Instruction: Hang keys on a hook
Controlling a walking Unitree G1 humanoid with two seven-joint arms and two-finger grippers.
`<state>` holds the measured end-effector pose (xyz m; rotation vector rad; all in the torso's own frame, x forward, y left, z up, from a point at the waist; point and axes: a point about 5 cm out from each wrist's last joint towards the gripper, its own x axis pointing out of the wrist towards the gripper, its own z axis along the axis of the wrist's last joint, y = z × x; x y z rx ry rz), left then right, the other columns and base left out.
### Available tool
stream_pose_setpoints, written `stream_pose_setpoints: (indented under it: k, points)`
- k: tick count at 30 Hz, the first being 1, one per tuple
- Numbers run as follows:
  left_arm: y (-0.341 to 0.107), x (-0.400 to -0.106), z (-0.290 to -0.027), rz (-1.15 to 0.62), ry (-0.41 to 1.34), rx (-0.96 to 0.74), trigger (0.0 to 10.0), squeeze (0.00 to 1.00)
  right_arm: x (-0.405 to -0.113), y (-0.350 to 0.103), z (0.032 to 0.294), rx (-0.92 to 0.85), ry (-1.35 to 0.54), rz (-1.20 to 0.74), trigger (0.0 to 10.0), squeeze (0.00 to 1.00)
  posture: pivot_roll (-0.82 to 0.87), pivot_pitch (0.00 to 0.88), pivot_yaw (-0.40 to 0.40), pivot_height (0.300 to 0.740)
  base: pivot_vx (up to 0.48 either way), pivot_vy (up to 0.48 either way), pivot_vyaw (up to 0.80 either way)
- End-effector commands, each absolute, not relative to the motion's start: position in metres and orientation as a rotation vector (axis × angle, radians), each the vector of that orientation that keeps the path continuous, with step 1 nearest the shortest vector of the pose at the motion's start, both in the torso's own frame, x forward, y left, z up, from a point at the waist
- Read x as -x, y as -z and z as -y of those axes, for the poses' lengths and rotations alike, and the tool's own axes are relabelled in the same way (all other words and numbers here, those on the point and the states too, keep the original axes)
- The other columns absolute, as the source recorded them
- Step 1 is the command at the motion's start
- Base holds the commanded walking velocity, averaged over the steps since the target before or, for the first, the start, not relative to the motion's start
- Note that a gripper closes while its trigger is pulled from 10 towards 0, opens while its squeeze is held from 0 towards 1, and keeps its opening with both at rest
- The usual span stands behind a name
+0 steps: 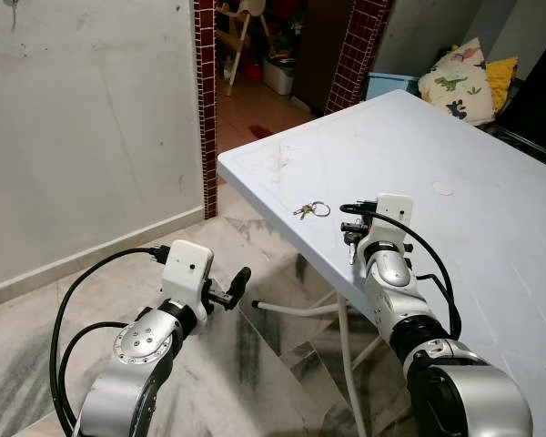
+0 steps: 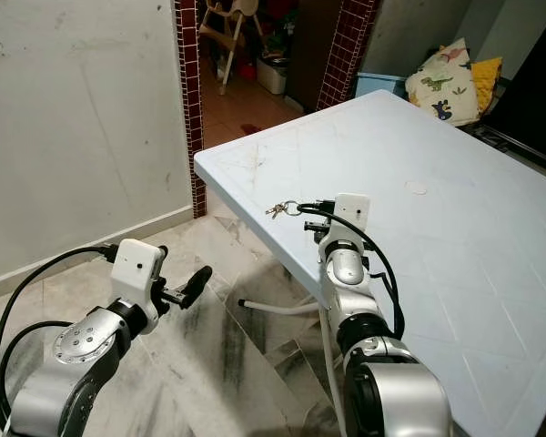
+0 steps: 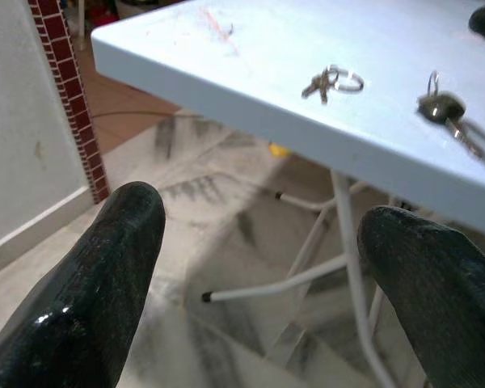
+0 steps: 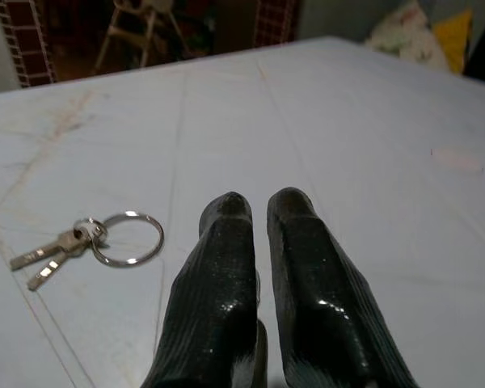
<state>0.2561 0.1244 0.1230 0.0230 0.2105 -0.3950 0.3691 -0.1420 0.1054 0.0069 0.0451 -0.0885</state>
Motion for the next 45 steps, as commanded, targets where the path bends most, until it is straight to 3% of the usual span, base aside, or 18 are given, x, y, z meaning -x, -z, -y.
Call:
stream_pose_setpoints:
  k: [1, 10, 20, 36, 45]
  points:
    - [-0.130, -0.259, -0.117, -0.166, 0.424, 0.010, 10.0, 0.00, -0.368, -0.109, 0.145, 0.019, 0.087, -0.013, 10.0, 1.00, 0.28, 0.000, -0.127, 0.740, 0.000, 0.000, 0.00]
    - [-0.130, -0.265, -0.112, -0.146, 0.421, 0.013, 10.0, 0.00, -0.361, -0.110, 0.155, 0.047, 0.075, 0.041, 10.0, 1.00, 0.24, 0.000, -0.126, 0.740, 0.000, 0.000, 0.00]
    - [-0.128, -0.271, -0.115, -0.130, 0.437, 0.010, 10.0, 0.00, -0.324, -0.130, 0.184, 0.084, 0.066, 0.154, 10.0, 1.00, 0.17, 0.000, -0.103, 0.740, 0.000, 0.000, 0.00]
    - [-0.127, -0.266, -0.124, -0.117, 0.437, 0.014, 10.0, 0.00, -0.265, -0.145, 0.180, 0.029, 0.017, 0.127, 10.0, 1.00, 0.13, 0.000, -0.084, 0.740, 0.000, 0.000, 0.00]
    - [-0.127, -0.265, -0.121, -0.109, 0.462, 0.028, 10.0, 0.00, -0.251, -0.145, 0.176, 0.042, -0.047, 0.059, 10.0, 1.00, 0.11, 0.000, -0.083, 0.740, 0.127, 0.000, 0.00]
